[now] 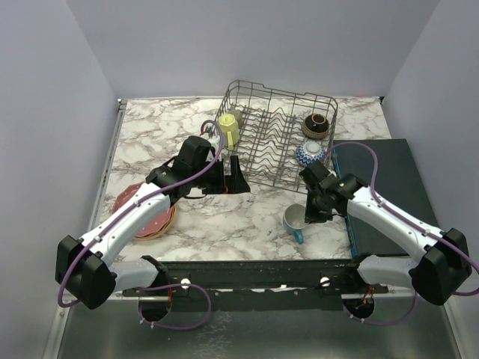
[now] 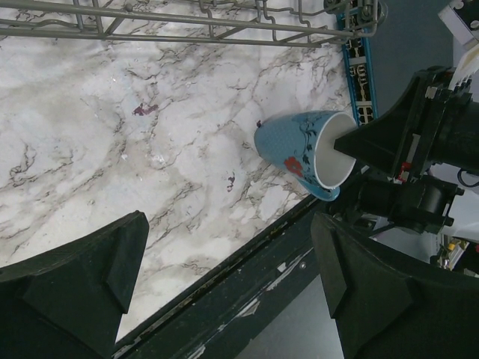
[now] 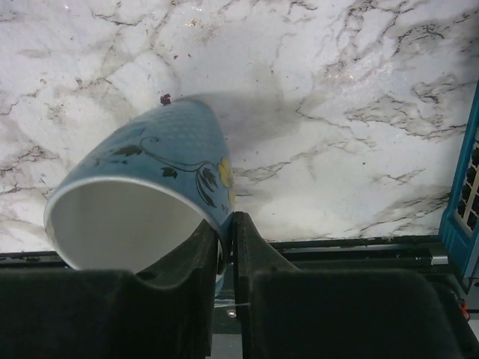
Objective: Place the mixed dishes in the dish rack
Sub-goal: Pick up the cup at the center of the board.
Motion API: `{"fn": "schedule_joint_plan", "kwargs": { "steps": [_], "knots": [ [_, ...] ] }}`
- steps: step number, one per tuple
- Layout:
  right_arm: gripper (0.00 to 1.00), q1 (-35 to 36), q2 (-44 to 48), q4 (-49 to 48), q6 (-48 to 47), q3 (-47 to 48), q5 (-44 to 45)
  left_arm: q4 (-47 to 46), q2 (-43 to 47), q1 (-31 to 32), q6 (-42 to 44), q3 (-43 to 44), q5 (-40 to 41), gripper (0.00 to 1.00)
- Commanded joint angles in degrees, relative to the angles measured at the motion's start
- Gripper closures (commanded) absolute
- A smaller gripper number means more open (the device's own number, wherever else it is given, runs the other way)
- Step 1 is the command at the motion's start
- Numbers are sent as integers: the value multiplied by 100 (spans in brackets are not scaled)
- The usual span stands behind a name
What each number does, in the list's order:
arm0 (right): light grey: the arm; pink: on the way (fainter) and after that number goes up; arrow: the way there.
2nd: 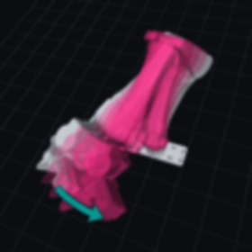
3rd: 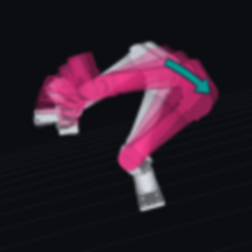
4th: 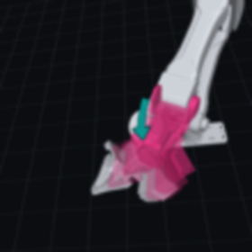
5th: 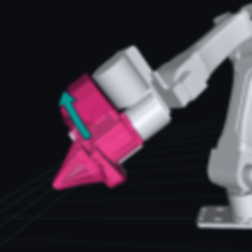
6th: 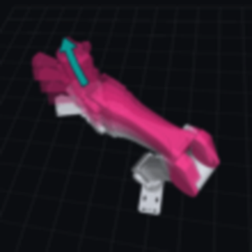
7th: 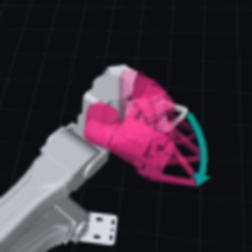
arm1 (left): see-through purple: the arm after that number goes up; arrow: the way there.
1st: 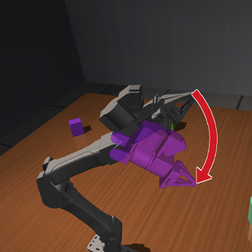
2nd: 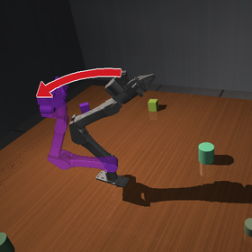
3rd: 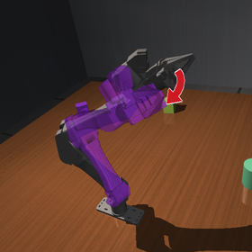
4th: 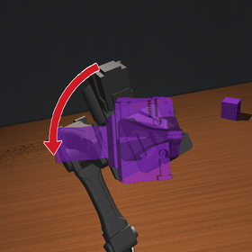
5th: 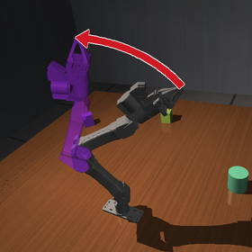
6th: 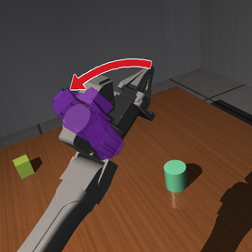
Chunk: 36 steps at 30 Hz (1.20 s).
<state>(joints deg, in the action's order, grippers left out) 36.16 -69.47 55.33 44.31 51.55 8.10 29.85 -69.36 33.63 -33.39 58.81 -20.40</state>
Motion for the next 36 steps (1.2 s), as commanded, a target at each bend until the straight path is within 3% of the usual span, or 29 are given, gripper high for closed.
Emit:
{"fn": "schedule_joint_plan", "kwargs": {
  "steps": [1, 5, 26, 36],
  "knots": [
    [90, 29, 26, 32, 119, 24, 113, -189, 176, -40, -89, -121, -217, 1],
    [100, 29, 87, 38, 113, 99, 88, -223, 218, -42, -80, -158, -210, 1],
    [100, 31, 676, -512, -1, 442, -396, -519, 152, -100, -299, -279, -638, 1],
    [100, 31, 770, -993, -120, 660, -663, -744, 191, -487, -514, -316, -1277, 1]
  ]
}}
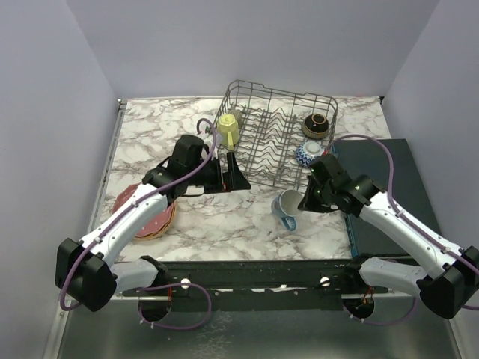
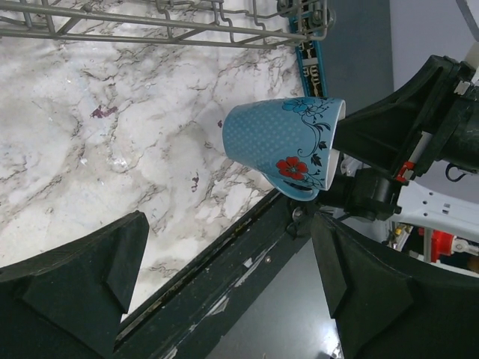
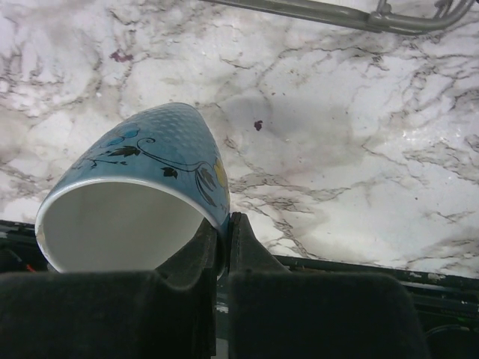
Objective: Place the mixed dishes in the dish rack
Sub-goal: Pick up the cup at the center of the board.
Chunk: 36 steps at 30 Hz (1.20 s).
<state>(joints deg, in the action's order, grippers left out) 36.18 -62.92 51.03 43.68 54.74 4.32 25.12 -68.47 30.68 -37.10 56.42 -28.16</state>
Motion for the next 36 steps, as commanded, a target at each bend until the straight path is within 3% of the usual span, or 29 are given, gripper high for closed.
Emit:
{"fn": "schedule_joint_plan", "kwargs": {
  "steps": [1, 13, 24, 32, 36],
  "knots": [
    [100, 29, 115, -626, -60, 378, -308, -318, 118, -259, -175, -94, -628, 1],
    [99, 19, 229, -1715, -79, 557, -936, -932, 348, -1337, -714, -374, -2029, 1],
    [100, -326, 98, -2733, 2, 565, -2235, -1817, 556, -1562, -1450, -769, -2578, 1],
    [100, -481, 59, -3465, 226, 442, -3070, -3470, 703, -1603, -2679, -1303, -2997, 1],
    [100, -507, 75, -3806, 373, 364, -3388, -3764, 731, -1609, -2930, -1383, -3035, 1]
  ]
}}
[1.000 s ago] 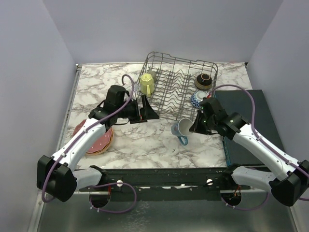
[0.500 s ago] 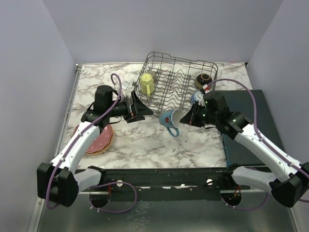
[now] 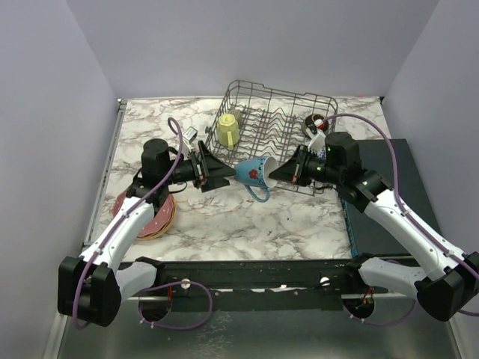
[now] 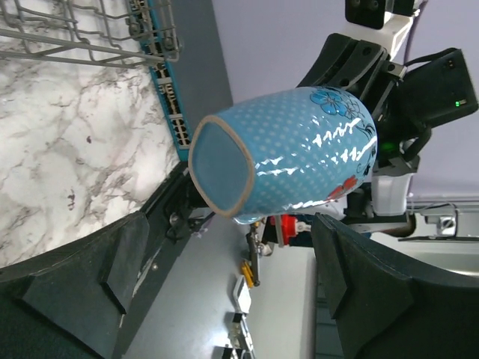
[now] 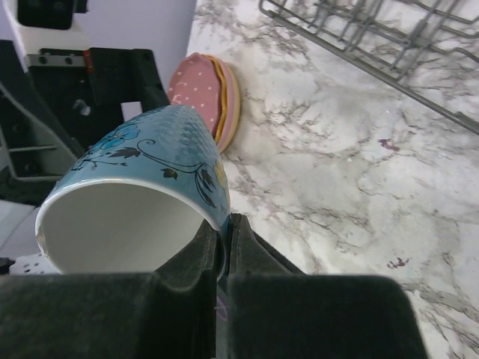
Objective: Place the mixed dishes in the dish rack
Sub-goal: Pick up the cup at the center of the board.
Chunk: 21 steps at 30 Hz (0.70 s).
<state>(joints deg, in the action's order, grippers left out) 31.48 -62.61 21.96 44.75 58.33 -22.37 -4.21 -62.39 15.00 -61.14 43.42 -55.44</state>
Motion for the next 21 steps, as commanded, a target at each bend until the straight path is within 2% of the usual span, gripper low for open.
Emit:
{"fn": "schedule_joint_plan", "kwargs": {
  "steps": [1, 7, 21],
  "knots": [
    [100, -46, 22, -949, 292, 10, -793, -917, 135, -41, -609, -94, -317, 1],
    [99, -52, -22, -1625, 622, -202, -1221, -1522, 196, -41, -1094, -130, -351, 1],
    [99, -51, -134, -3171, 1355, -729, -1936, -1970, 389, -41, -1543, -245, -397, 1]
  ]
}}
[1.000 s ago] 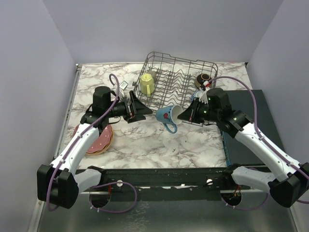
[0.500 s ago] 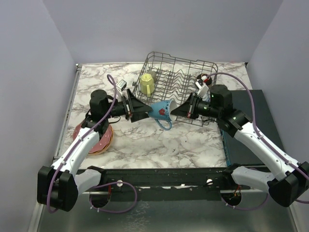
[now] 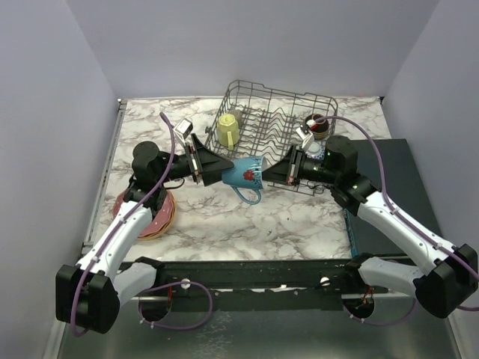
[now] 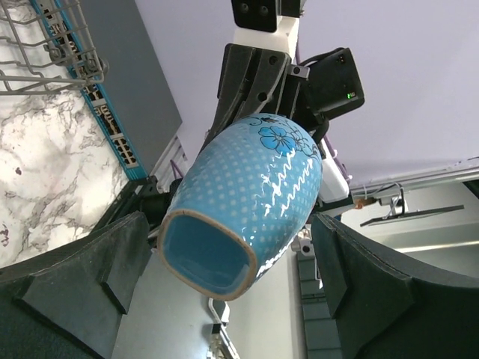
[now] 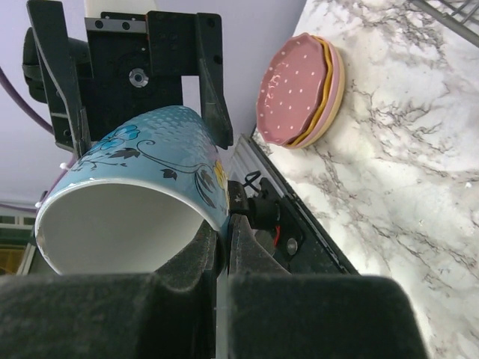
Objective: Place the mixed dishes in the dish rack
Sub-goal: Pick up the cup at the center of the board, then turn the cup upside down in the dish rack.
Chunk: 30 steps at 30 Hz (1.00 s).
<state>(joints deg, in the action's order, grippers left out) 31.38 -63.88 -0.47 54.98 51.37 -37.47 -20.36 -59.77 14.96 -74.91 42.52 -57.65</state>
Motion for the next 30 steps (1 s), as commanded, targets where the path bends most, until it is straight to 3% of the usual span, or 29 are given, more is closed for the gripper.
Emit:
{"fn": "schedule_joint_plan", "kwargs": {
  "steps": [1, 15, 30],
  "knots": [
    [100, -40, -30, -998, 363, -56, -452, -394, 140, -37, -201, -175, -178, 1],
    [99, -36, -480, -2124, 1009, -296, -811, -675, 272, -28, -423, -155, -201, 1],
    [100, -38, -966, -2477, 1279, -102, -1050, -898, 256, 9, -480, -150, -299, 1]
  ]
}}
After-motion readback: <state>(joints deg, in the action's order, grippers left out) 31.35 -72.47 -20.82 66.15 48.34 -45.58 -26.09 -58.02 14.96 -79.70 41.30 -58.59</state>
